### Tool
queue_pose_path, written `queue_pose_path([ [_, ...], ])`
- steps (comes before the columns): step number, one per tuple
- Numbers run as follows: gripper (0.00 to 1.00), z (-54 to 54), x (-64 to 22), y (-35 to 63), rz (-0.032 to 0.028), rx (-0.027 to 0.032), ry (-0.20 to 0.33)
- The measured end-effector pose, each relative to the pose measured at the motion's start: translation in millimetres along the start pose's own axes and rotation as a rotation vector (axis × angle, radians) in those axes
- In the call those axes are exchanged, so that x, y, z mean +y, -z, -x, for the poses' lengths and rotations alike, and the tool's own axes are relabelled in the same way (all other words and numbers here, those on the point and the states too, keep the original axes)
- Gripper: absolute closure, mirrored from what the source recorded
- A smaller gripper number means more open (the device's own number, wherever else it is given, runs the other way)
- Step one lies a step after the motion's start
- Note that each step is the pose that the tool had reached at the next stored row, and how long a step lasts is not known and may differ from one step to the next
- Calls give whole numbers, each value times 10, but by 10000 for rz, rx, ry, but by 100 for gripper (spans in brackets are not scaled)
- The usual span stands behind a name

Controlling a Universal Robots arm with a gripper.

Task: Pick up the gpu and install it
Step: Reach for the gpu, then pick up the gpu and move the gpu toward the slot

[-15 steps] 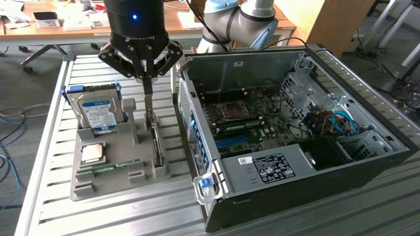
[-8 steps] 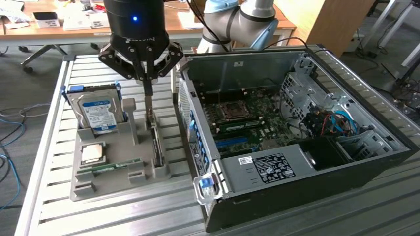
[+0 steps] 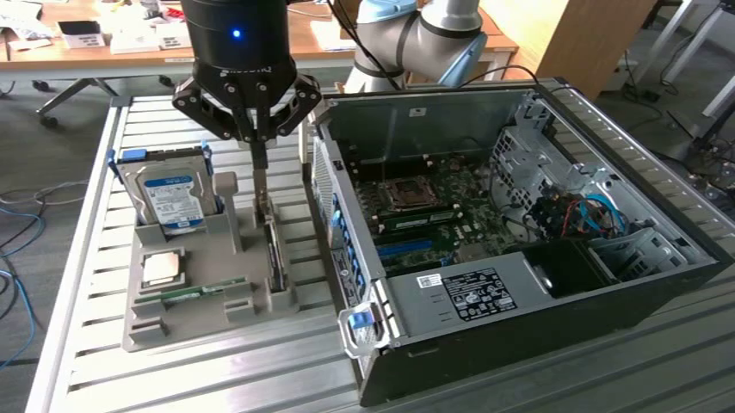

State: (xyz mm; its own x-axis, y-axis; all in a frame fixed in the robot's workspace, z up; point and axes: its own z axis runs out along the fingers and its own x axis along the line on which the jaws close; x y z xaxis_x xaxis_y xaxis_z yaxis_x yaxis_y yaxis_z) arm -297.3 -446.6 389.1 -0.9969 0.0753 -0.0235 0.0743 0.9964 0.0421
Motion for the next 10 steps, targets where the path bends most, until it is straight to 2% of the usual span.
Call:
queue_pose_path([
  [10,89,0,-1,0,1,-1,0],
])
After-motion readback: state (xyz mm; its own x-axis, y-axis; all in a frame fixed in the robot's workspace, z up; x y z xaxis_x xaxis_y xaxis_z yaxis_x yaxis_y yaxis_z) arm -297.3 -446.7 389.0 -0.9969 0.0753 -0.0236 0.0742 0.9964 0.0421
